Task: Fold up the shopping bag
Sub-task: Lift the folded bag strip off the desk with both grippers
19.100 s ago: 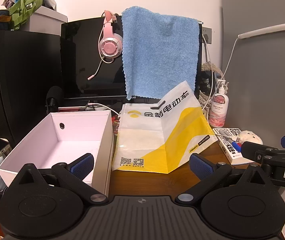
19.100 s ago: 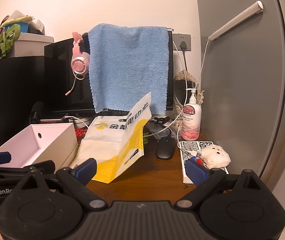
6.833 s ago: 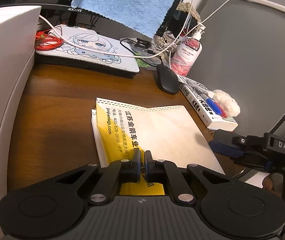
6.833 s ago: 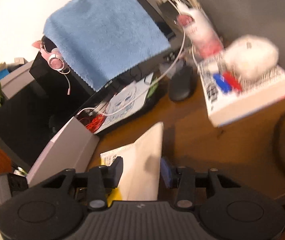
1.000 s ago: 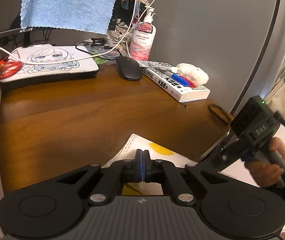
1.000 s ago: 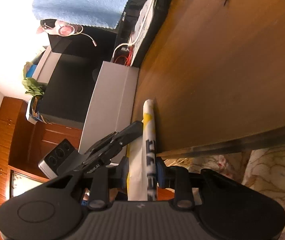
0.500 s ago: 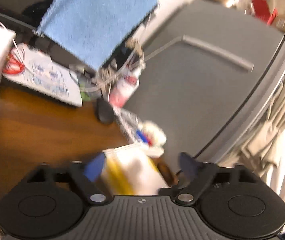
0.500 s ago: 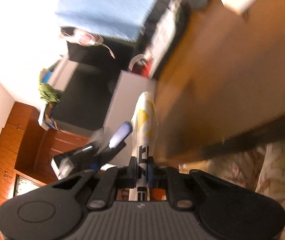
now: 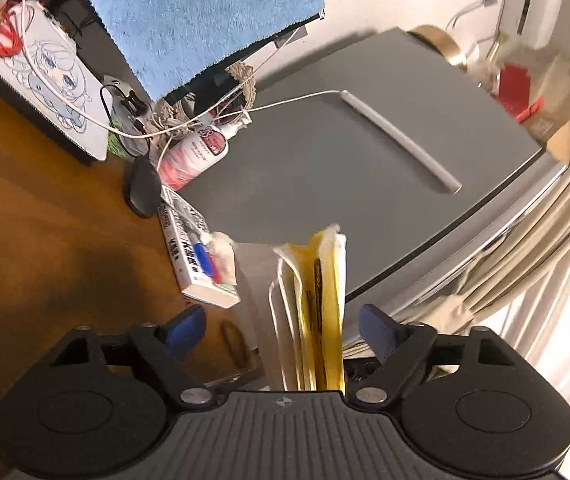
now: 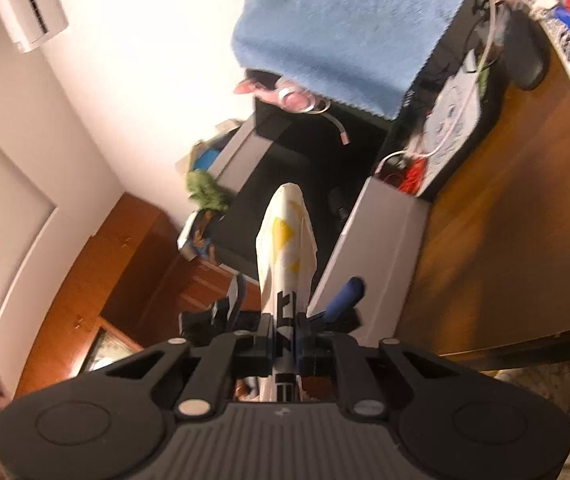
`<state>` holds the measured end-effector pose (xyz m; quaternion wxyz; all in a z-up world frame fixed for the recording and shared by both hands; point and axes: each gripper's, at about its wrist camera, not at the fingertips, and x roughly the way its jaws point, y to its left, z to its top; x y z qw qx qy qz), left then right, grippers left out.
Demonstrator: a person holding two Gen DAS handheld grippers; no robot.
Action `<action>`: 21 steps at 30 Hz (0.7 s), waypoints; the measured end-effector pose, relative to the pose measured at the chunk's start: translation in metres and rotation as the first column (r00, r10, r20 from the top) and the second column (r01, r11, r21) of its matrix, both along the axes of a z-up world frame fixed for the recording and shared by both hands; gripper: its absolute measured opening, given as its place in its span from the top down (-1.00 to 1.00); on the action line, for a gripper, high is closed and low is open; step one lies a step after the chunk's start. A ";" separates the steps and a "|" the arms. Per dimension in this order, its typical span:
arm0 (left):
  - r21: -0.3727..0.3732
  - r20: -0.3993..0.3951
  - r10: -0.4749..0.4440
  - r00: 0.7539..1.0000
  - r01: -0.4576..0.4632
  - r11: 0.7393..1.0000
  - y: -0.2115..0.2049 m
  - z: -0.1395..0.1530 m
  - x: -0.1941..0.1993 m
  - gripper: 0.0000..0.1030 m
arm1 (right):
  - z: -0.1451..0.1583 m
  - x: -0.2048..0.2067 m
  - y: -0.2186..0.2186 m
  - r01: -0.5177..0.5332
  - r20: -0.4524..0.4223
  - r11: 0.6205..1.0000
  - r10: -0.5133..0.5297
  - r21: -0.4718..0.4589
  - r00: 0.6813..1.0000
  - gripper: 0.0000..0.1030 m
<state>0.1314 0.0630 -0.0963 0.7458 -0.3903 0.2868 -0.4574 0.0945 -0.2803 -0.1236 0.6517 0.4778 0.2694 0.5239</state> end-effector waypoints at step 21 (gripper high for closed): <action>0.430 0.504 0.249 0.827 -0.491 0.758 -0.033 0.043 -0.056 0.75 | 0.009 0.005 -0.012 0.199 0.031 0.935 -0.199 -0.293 0.979 0.43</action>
